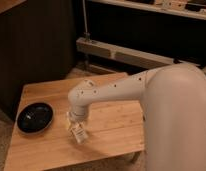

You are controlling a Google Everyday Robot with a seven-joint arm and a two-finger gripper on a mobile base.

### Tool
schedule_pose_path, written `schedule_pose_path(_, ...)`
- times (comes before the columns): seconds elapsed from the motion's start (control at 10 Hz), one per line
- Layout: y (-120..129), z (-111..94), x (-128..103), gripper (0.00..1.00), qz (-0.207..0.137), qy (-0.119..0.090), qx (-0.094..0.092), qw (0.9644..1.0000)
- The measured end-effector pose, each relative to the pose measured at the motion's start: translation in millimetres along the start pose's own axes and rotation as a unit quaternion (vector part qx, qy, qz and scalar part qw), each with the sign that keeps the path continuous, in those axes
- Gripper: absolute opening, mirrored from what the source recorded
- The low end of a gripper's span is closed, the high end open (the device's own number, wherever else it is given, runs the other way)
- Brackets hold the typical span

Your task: Place the bottle in the ceramic bowl

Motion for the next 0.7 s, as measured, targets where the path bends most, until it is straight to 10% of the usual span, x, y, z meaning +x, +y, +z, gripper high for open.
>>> schedule_pose_path(0.7, -3, 40, 3, 0.64, 0.006, 0.028, 0.007, 0.9996)
